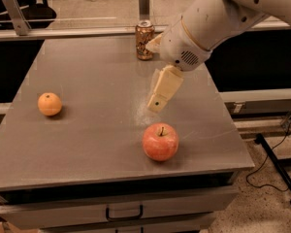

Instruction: Pick orange

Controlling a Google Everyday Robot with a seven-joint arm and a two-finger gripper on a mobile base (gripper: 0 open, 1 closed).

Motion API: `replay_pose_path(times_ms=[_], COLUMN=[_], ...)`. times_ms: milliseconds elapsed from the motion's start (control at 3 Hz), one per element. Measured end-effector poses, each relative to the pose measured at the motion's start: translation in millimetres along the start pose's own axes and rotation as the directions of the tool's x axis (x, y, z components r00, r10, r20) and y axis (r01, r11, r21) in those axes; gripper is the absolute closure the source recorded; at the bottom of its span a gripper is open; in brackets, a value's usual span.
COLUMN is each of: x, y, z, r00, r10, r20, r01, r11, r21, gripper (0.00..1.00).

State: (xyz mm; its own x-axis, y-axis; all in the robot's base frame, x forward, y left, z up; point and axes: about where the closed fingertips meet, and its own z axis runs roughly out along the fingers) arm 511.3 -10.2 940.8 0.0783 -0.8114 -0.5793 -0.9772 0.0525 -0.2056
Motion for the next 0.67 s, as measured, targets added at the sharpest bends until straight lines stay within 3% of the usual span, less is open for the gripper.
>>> replay_pose_path(times_ms=[333, 667], x=[-3.2, -33.7], y=[-4.5, -6.2], z=[3.1, 52.9], r00=[1.0, 0.993], r10=[0.002, 0.017], r20=[0.026, 0.121], r01=[-0.002, -0.011], r11=[1.0, 0.9988], r21=[0.002, -0.048], gripper=[0.0, 0.0])
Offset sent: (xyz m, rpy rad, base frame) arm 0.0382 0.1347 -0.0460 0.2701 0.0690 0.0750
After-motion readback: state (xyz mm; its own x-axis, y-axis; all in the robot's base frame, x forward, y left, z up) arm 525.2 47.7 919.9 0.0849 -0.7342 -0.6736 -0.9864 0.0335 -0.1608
